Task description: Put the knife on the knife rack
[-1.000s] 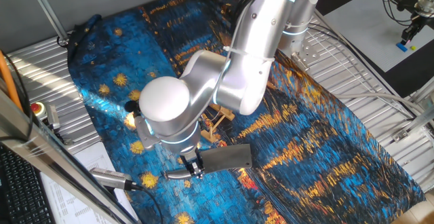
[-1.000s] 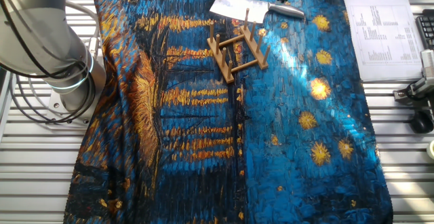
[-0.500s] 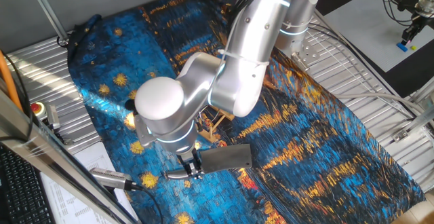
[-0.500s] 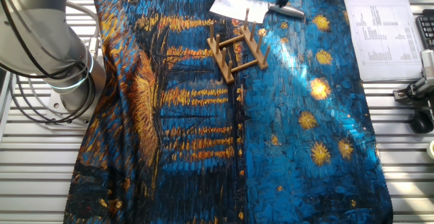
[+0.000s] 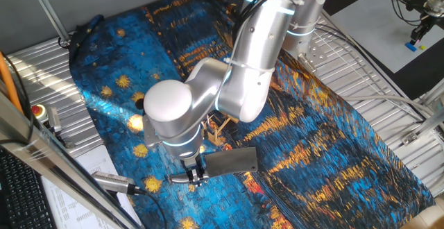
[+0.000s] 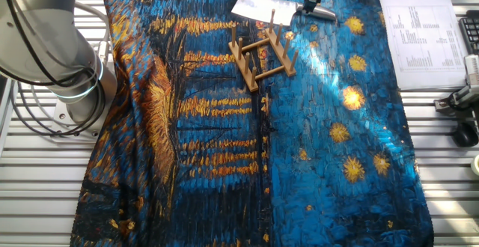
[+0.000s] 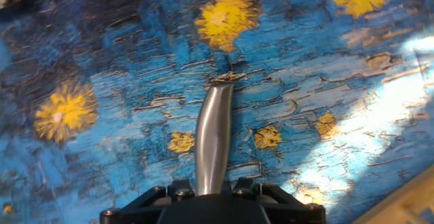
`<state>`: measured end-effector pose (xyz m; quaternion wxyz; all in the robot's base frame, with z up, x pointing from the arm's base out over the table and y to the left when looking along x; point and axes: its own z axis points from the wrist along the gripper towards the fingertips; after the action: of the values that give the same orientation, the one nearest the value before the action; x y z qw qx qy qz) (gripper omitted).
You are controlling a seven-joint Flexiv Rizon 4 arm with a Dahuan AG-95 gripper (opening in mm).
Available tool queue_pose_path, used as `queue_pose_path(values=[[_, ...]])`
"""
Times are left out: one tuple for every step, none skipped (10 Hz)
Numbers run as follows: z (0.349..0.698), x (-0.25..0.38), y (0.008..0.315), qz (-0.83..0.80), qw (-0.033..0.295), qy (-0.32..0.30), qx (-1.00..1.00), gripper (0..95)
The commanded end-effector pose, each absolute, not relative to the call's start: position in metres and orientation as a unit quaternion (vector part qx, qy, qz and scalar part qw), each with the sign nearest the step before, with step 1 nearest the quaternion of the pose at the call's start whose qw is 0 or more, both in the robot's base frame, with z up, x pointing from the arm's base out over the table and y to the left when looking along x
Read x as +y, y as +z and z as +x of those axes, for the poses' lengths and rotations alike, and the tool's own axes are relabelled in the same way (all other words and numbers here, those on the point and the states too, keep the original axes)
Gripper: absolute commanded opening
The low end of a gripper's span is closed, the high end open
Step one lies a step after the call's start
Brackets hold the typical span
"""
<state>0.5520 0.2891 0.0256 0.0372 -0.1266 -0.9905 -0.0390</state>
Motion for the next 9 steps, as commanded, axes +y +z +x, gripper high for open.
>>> queue_pose_path(values=[[0.5515, 0.2889, 0.0258, -0.127, 0.037, -0.036, -0.991, 38.0], [0.5515, 0.2888, 0.0249, -0.127, 0.037, -0.034, -0.991, 38.0], [0.5514, 0.2888, 0.0241, -0.127, 0.037, -0.034, -0.991, 38.0], [0.5513, 0.2887, 0.0233, -0.127, 0.037, -0.032, -0.991, 38.0], [0.5513, 0.2887, 0.0231, -0.127, 0.037, -0.032, -0.991, 38.0], [0.5512, 0.2886, 0.0225, -0.127, 0.038, -0.031, -0.991, 38.0], [0.5511, 0.2885, 0.0215, -0.127, 0.039, -0.032, -0.991, 38.0], [0.5510, 0.2884, 0.0205, -0.127, 0.039, -0.033, -0.991, 38.0], [0.5509, 0.2884, 0.0196, -0.127, 0.040, -0.033, -0.991, 38.0]])
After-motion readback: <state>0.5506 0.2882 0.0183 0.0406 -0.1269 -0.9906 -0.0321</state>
